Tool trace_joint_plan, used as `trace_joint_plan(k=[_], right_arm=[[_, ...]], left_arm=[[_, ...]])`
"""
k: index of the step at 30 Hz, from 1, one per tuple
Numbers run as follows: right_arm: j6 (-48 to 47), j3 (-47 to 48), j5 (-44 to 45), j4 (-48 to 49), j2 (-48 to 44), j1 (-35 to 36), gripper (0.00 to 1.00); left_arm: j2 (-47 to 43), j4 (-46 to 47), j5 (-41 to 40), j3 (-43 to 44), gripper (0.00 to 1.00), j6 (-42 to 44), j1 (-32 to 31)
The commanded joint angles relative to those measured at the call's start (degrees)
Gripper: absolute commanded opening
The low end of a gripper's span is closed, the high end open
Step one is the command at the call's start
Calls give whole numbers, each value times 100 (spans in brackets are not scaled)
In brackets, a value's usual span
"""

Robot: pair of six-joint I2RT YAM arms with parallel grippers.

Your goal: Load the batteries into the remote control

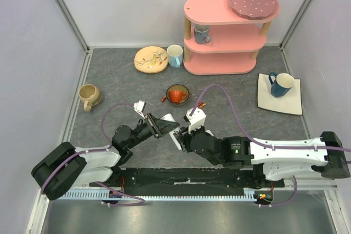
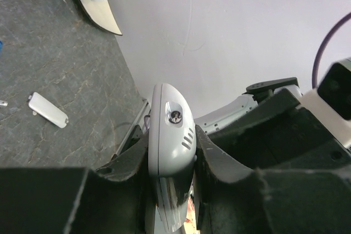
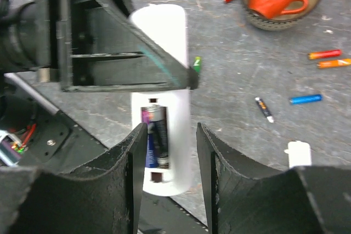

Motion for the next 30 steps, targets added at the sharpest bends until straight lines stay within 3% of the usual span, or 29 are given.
trace_joint_plan(k=[1,30], right_arm=[[52,111,681,-423,-145,-47,48],[-317,304,145,-239,-320,-38,57]], left_arm=[[-39,889,146,142,2,39,-6],[93,959,155,116,2,30,-24]])
